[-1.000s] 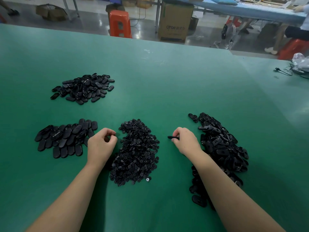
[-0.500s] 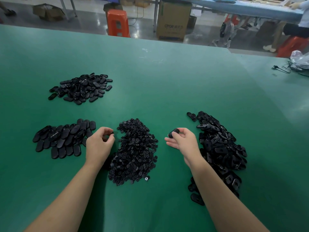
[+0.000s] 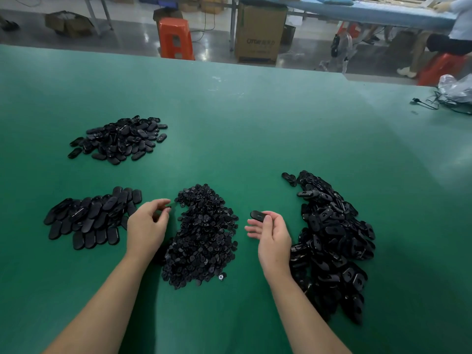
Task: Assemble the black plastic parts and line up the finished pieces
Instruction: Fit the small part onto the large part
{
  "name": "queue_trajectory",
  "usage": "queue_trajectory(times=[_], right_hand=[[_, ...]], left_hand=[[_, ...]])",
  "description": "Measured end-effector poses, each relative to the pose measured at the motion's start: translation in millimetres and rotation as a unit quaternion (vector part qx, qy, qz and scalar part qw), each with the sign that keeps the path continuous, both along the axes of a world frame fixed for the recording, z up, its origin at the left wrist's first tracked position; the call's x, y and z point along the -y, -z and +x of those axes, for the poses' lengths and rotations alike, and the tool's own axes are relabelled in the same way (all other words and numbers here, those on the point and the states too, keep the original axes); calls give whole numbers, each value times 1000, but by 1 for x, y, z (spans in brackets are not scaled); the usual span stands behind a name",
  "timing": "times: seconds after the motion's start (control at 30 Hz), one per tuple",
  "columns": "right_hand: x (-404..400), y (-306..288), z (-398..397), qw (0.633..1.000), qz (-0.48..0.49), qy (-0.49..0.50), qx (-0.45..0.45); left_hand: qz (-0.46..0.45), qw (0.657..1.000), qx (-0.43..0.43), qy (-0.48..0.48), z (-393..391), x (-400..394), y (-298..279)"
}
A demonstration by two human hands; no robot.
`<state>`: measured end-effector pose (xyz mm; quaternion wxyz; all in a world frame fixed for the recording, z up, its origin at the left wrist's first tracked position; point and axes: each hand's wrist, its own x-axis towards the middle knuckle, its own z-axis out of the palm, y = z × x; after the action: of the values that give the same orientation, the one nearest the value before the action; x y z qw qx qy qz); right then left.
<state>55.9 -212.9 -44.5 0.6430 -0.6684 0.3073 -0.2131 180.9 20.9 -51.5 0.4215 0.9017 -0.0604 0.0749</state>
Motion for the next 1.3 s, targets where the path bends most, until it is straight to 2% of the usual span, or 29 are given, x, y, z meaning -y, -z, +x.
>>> queue_trajectory(times=[0.27,0.43,0.57,0.7,0.83,1.13,1.3], right_hand=[[-1,1,-1,995,-85,-45,-28],[0,4,-2,994,-91,-49,-32],[1,6,-2,995,-88,-33,-22],[1,9,1,997,-69,-22,-11],[3,12,1,996,-83,-29,-29],[4,6,-1,996,-81,-29,-28],[3,3,-2,992,-118,-33,-22]], left_hand=[[-28,999,-45,13,-2,1,-13],[-17,992,-22,127,-20,41,-43],[-47,977,-53,200,-44,92,-53],[-123,963,-161,177,-55,126,-46],[-164,954,-209,141,-58,140,-42],[-90,969,-200,117,-52,146,-43],[-47,975,-185,117,-54,150,-48]])
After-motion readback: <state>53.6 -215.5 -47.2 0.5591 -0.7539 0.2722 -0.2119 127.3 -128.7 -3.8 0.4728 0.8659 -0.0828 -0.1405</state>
